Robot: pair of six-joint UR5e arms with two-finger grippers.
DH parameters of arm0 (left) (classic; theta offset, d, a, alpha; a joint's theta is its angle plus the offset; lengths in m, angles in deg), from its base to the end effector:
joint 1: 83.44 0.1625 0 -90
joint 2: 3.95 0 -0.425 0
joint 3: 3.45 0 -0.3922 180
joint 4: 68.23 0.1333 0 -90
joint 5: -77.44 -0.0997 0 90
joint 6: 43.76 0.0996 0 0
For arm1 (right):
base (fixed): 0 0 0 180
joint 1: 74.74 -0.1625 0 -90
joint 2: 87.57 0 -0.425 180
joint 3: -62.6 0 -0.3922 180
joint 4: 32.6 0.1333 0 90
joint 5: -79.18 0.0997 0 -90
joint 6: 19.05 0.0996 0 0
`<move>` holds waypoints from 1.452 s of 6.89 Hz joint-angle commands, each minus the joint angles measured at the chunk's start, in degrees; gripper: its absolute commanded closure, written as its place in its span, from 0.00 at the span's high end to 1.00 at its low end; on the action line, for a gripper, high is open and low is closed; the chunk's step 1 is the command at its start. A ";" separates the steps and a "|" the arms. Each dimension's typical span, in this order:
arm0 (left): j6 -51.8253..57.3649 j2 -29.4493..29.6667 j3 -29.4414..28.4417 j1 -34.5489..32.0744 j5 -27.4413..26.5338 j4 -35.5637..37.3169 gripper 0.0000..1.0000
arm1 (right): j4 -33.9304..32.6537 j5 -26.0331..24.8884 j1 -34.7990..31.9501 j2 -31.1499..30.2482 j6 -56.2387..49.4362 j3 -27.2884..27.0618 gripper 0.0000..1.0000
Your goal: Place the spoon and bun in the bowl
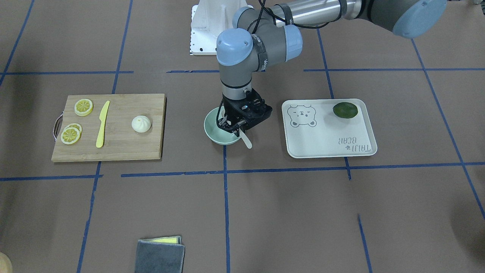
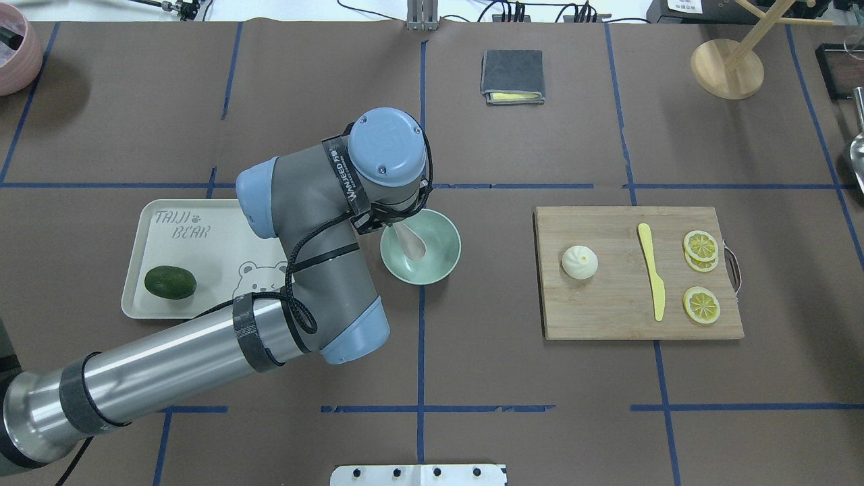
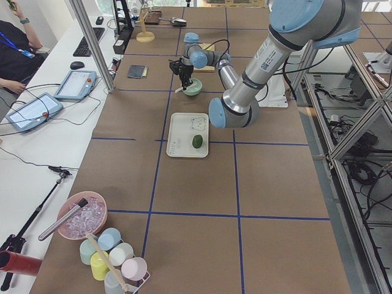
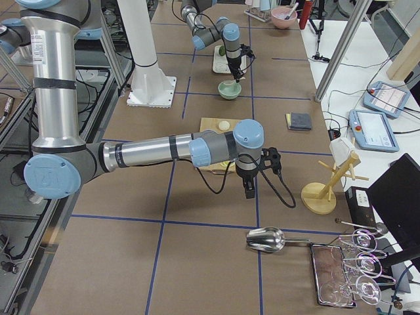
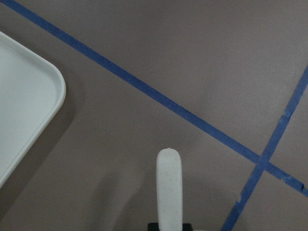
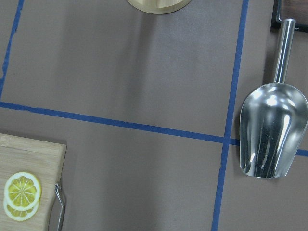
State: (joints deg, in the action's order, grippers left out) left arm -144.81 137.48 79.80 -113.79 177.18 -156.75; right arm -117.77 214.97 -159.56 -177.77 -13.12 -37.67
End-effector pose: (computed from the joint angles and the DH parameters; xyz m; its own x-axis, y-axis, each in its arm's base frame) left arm 0.5893 -0.4800 0.1550 0.5411 -0.5357 -0.6482 0.5112 0.8216 -0.2522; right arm 0.0166 -0.5024 0.5604 0.6832 -0.1458 0.7155 0.0168 0.9827 0.1842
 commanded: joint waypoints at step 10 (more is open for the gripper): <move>65.25 -20.29 27.38 -13.26 4.94 7.74 1.00 | 0.18 0.00 7.02 1.96 5.03 -8.96 1.00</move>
State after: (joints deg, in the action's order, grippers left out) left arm -93.49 120.78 103.08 -120.73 180.68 -151.64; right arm -117.59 214.97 -154.23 -175.97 -10.54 -44.28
